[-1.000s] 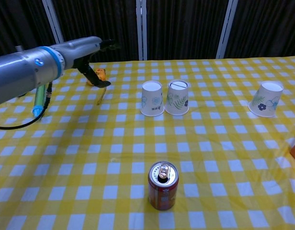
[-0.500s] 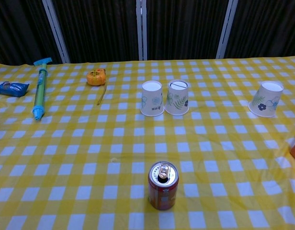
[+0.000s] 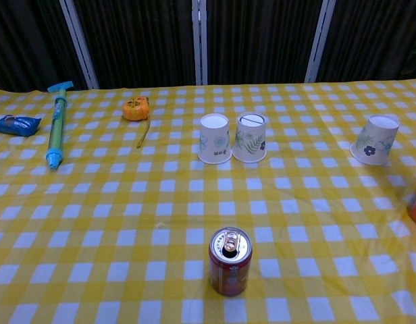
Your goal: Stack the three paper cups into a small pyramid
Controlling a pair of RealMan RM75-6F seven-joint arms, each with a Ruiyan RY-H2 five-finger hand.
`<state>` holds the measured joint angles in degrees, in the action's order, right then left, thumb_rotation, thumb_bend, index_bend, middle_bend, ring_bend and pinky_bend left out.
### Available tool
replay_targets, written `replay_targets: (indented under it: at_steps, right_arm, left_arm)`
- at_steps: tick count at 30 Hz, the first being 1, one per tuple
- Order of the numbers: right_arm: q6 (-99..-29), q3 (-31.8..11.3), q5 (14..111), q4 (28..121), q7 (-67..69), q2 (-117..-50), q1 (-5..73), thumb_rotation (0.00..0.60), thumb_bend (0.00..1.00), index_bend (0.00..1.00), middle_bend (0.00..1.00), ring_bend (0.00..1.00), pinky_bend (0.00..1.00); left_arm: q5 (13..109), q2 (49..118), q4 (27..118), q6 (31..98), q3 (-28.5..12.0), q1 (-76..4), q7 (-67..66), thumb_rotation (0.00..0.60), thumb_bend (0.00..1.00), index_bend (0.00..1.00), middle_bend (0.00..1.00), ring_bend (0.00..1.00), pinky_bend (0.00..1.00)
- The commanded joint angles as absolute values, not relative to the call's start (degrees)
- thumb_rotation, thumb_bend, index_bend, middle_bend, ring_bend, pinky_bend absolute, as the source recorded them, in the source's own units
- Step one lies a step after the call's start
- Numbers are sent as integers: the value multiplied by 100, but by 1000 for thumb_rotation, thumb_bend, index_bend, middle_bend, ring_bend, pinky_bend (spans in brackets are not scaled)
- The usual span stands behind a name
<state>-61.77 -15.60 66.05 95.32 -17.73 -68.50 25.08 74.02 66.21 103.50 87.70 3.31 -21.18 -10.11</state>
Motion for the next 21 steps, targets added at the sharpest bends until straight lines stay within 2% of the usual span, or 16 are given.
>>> replay_targets:
  at_steps: [1,15,21]
  right_arm:
    - [-5692,-1740,5866,9355,-2342,-7135,3020,600,166,191,0,0,0]
    - [-5159,-1702,4221,8535,-3104,-7582,3831,600,169,187,0,0,0]
    - [-4953,-1592,3637,8041,-3382,-7688,4132,600,178,229,0,0,0]
  left_arm:
    - [7460,6582,10363,8711,290,-2076,-960,600,335,0,0,0,0]
    - [7634,6506,10369,8476,103,-1916,-854,600,336,0,0,0,0]
    - [7738,6504,10399,8401,41,-1857,-880,600,335,0,0,0,0]
